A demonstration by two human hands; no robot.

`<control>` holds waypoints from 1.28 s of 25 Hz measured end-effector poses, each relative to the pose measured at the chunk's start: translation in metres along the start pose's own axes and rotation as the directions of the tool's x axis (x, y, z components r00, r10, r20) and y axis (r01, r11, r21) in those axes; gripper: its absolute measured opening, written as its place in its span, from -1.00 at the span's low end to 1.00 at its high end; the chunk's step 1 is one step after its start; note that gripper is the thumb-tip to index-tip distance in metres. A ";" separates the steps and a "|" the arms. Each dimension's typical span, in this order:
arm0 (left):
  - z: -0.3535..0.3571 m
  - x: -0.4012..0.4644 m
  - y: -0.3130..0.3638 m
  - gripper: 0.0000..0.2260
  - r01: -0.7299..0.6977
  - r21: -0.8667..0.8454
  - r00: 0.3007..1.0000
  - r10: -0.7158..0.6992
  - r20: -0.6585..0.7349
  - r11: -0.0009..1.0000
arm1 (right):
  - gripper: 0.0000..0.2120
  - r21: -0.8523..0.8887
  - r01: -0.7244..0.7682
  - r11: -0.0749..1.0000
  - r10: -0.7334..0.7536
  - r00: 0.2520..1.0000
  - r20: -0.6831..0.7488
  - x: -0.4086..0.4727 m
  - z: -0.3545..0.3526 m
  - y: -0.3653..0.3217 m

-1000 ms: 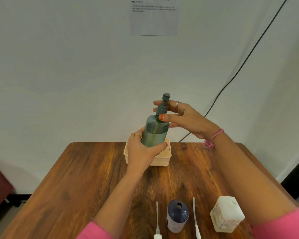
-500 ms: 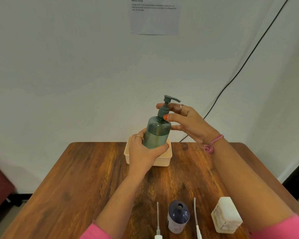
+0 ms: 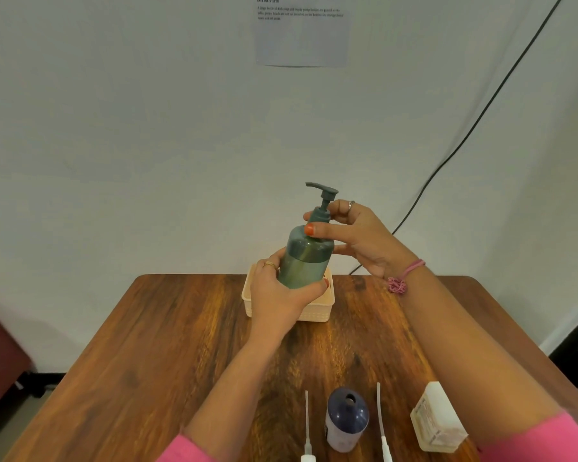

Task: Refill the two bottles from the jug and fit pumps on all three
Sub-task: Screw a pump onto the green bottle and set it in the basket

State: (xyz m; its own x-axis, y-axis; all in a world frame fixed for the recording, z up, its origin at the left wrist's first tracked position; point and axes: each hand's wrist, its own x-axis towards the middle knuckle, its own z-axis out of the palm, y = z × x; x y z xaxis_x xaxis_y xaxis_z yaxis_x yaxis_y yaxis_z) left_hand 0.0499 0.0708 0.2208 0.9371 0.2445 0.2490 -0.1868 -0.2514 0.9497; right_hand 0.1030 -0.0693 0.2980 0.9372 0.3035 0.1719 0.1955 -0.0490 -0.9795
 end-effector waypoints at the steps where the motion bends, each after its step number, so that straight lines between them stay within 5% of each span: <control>1: 0.000 -0.001 0.000 -0.34 0.005 -0.007 1.000 -0.005 0.002 1.000 | -0.57 -0.015 -0.017 1.000 0.017 1.000 -0.024 0.001 0.004 0.001; 6: 0.000 -0.002 0.000 -0.35 0.018 -0.024 1.000 -0.018 0.003 1.000 | -0.67 0.054 -0.048 0.997 0.039 0.989 0.145 -0.002 -0.004 0.003; 8: -0.002 -0.003 0.000 -0.38 0.008 -0.040 1.000 -0.008 0.003 0.999 | -0.72 0.074 -0.030 0.997 0.023 0.996 0.090 -0.003 -0.002 0.004; 11: -0.003 -0.006 -0.001 -0.39 0.001 -0.033 1.000 -0.001 0.008 0.999 | -0.51 0.012 -0.035 0.999 0.035 0.999 -0.003 -0.002 0.005 0.008; 15: -0.005 -0.006 -0.002 -0.36 0.017 -0.039 1.000 -0.016 0.010 0.999 | -0.64 0.060 -0.057 0.997 0.050 0.992 0.112 -0.009 -0.002 0.014; 17: -0.006 -0.006 -0.002 -0.36 0.019 -0.037 1.000 -0.018 0.016 0.999 | -0.69 0.080 -0.044 0.996 0.040 0.998 0.050 -0.010 -0.001 0.015; 23: -0.008 -0.008 -0.003 -0.39 0.035 -0.090 0.999 -0.033 0.024 0.995 | -0.62 0.161 -0.078 0.984 0.061 0.993 0.105 -0.011 0.005 0.019; 28: -0.008 -0.008 -0.005 -0.39 0.030 -0.081 1.000 -0.030 0.007 0.996 | -0.65 0.132 -0.045 0.990 0.048 0.999 -0.015 -0.008 0.013 0.019; 32: -0.009 -0.008 -0.006 -0.40 0.031 -0.077 1.000 -0.031 0.006 0.997 | -0.57 0.163 -0.107 0.981 0.089 0.989 0.116 -0.009 0.006 0.019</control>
State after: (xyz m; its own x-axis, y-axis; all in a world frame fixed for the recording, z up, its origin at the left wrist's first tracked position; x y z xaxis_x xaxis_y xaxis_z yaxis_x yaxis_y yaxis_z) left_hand 0.0411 0.0786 0.2154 0.9442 0.2463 0.2186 -0.1797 -0.1712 0.9687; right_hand 0.0960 -0.0671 0.2772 0.9110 0.4064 0.0706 0.0439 0.0748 -0.9962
